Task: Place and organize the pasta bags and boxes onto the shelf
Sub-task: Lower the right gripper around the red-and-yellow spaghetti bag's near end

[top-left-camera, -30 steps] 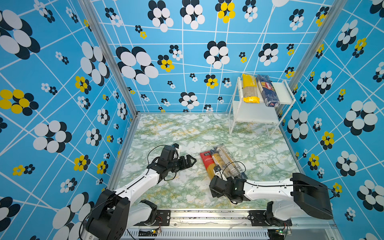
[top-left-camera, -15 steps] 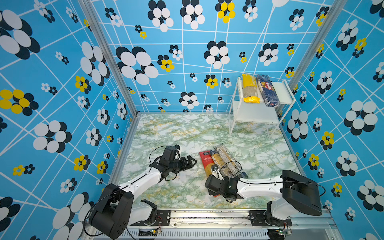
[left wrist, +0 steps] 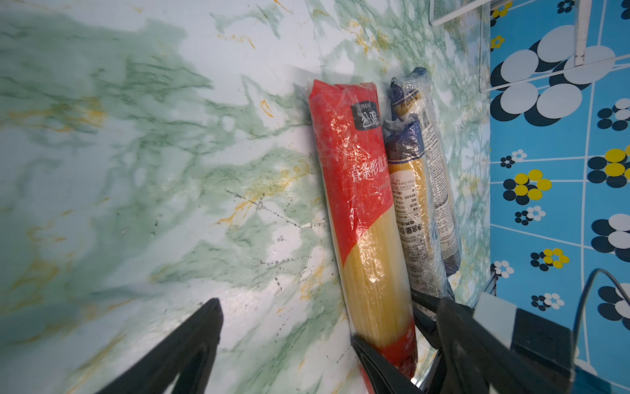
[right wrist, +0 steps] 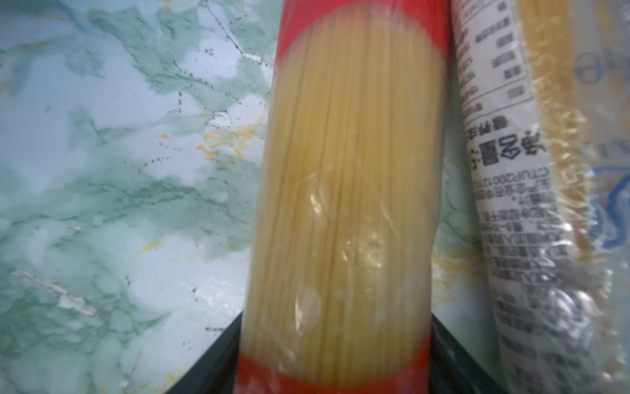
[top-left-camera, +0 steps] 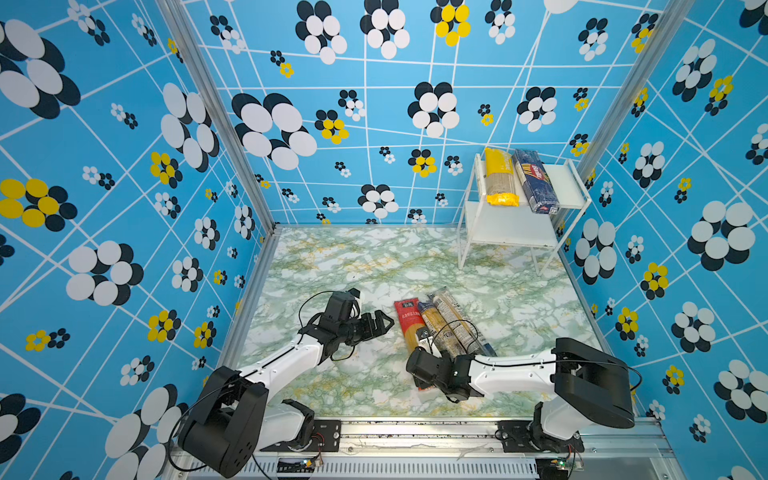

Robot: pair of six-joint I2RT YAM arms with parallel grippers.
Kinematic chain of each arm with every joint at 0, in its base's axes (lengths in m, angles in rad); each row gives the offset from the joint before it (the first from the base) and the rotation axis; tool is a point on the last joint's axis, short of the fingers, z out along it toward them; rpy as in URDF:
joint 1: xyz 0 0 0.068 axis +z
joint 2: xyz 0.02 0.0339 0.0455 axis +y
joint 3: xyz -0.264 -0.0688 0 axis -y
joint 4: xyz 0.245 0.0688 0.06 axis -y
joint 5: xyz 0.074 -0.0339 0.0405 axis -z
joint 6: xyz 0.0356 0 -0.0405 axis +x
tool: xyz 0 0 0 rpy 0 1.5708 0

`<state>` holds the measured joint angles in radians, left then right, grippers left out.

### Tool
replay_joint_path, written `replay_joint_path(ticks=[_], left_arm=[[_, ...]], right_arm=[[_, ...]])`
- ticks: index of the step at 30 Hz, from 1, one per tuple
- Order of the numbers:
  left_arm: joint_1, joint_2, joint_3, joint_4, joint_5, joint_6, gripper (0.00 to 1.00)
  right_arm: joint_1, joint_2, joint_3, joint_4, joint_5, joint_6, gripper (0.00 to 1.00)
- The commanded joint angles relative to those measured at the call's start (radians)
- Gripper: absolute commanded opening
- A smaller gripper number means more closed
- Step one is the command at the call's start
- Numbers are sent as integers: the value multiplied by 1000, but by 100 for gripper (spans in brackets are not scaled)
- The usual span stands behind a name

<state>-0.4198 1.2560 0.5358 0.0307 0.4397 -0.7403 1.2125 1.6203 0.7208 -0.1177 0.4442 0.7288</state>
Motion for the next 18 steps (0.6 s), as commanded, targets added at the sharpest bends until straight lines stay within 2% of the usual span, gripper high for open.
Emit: replay_joint_path(ticks=[1, 9, 15, 18], left_arm=[[-6, 10, 4, 16, -20, -3, 99], [-5, 3, -4, 4, -39, -9, 99], [-6, 11, 22, -17, -46, -1, 99], [-5, 11, 39, -34, -51, 5, 99]], right_arm=[[-22, 89, -61, -36, -165, -2, 66], [-54, 64, -106, 31, -169, -12, 52], [-70, 13, -112, 66, -169, -74, 52], [-85, -13, -105, 65, -174, -99, 48]])
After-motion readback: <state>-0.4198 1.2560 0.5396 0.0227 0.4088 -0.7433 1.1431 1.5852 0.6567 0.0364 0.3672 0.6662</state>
